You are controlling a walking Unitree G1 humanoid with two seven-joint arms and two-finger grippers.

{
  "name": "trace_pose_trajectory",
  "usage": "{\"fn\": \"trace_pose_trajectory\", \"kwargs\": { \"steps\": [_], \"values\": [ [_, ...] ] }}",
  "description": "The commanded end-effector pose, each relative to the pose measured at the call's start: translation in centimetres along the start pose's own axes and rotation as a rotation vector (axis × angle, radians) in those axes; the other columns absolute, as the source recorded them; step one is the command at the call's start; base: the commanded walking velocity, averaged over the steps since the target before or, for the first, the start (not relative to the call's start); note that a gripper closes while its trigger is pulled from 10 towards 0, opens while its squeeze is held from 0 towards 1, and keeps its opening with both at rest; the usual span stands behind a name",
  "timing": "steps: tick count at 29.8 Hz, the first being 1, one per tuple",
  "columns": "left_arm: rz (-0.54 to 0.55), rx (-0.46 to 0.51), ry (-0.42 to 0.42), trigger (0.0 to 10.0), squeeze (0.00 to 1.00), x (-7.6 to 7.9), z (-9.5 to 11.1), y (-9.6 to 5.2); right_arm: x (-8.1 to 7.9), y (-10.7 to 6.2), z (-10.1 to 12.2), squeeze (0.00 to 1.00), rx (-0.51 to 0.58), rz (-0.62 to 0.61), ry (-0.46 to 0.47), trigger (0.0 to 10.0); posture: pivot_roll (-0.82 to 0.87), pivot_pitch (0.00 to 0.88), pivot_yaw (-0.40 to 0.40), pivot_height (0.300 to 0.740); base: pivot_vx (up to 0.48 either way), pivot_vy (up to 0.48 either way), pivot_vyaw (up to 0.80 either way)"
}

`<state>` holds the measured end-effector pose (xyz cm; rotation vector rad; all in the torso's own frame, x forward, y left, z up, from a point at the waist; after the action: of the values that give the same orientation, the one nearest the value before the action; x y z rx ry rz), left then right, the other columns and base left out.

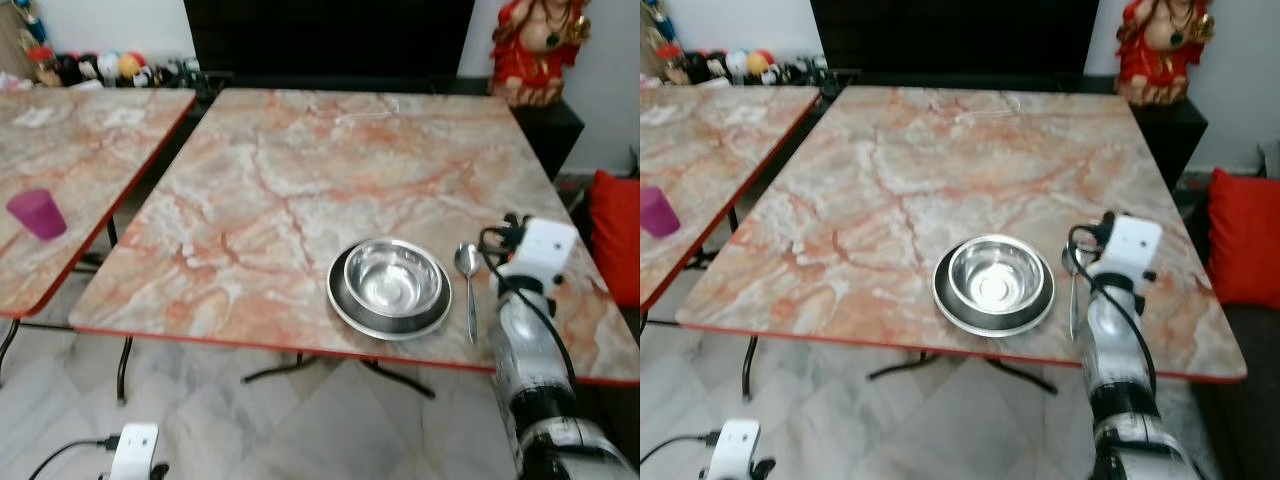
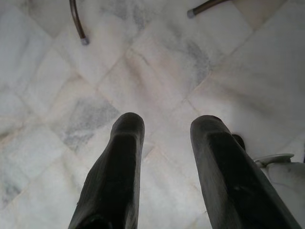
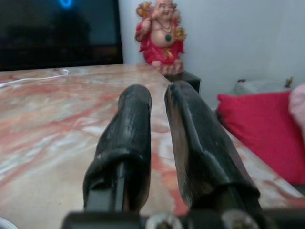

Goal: Setting the table

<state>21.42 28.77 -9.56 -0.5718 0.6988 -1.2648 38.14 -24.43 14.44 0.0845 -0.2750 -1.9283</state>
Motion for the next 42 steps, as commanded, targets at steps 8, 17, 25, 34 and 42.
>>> {"fn": "trace_pose_trajectory", "kwargs": {
  "steps": [8,17,25,34,42],
  "values": [
    [0.014,-0.023,0.007,10.0,0.00,-0.7,-0.7,-0.2,3.7,-2.5,-0.4,0.00,0.023,-0.076,-0.058,10.0,0.07,0.014,0.002,0.740,0.000,0.000,0.00],
    [0.017,-0.034,0.038,10.0,0.00,-1.0,-0.8,-0.3,3.1,-3.7,-0.2,0.00,0.019,-0.084,-0.024,10.0,0.08,0.000,0.010,0.740,0.000,0.160,0.00],
    [0.021,-0.037,0.041,10.0,0.00,-1.1,-0.9,-0.3,2.4,-3.5,0.6,0.00,0.039,-0.072,0.012,10.0,0.08,0.000,0.009,0.740,0.000,0.480,0.00],
    [0.016,-0.036,0.044,10.0,0.00,-0.9,-0.9,-0.3,2.7,-3.4,1.2,0.00,0.051,-0.086,0.032,10.0,0.09,0.000,0.003,0.740,0.000,0.480,0.00],
    [0.015,-0.034,0.039,10.0,0.00,-0.8,-0.9,-0.3,2.1,-3.2,1.6,0.00,0.058,-0.059,0.027,10.0,0.08,0.000,-0.004,0.740,0.000,0.480,0.00]
  ]
}}
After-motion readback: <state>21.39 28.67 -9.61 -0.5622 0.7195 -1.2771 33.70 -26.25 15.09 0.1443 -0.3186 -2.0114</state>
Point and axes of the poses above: a point about 5 cm out from each wrist's last joint towards the gripper, its own y axis pointing out of the wrist towards the gripper, its own z axis along the axis of the wrist's last joint, x = y × z, the point moved 5 cm from there along y, pointing out of the wrist towards the gripper, and after that the axes turned 6 degrees about -y, right-handed, at the moved point
